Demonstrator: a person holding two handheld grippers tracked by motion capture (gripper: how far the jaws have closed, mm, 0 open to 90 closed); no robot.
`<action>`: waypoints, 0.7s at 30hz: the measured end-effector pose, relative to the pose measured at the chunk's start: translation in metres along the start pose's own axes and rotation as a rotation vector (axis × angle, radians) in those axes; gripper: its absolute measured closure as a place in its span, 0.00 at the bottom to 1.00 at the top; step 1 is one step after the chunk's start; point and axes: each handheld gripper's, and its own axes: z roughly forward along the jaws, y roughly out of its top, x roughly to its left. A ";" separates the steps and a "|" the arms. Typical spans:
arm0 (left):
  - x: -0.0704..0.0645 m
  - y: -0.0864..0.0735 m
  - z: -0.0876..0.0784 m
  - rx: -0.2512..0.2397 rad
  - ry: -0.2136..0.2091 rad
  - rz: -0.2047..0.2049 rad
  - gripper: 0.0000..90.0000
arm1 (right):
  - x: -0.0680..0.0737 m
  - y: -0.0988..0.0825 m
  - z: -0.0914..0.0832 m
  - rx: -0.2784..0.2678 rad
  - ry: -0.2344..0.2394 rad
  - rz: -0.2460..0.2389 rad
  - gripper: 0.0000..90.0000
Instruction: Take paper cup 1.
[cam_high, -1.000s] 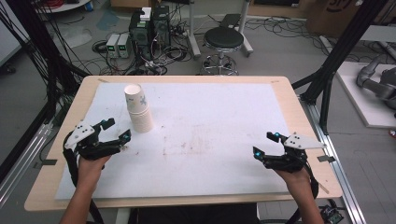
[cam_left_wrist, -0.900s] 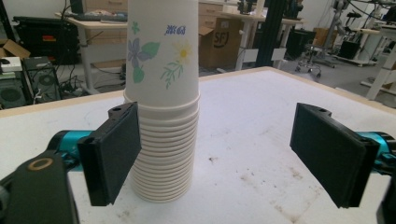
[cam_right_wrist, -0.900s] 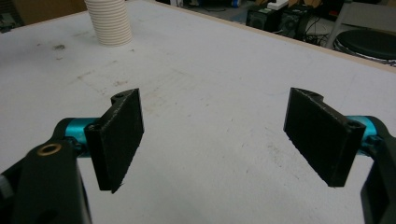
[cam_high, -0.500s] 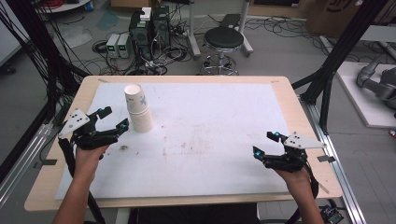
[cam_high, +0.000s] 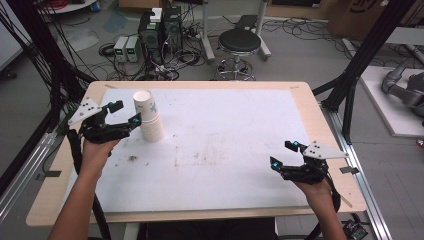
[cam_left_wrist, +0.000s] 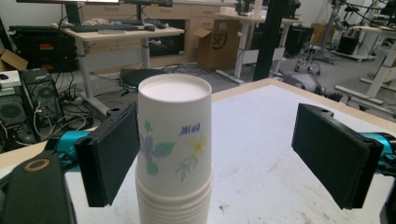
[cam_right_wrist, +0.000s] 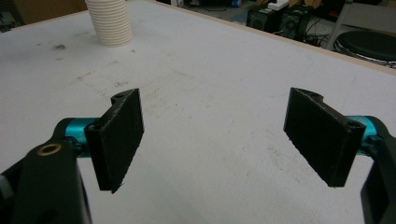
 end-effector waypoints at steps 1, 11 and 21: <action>0.001 0.002 0.002 0.009 0.002 0.001 0.17 | 0.000 0.000 0.000 -0.001 0.000 0.000 0.23; 0.009 0.014 0.028 0.087 0.016 0.011 0.17 | 0.000 0.000 0.000 0.001 0.003 -0.002 0.23; 0.018 0.007 0.053 0.139 0.036 -0.017 0.17 | -0.001 -0.001 0.000 0.002 -0.004 -0.003 0.23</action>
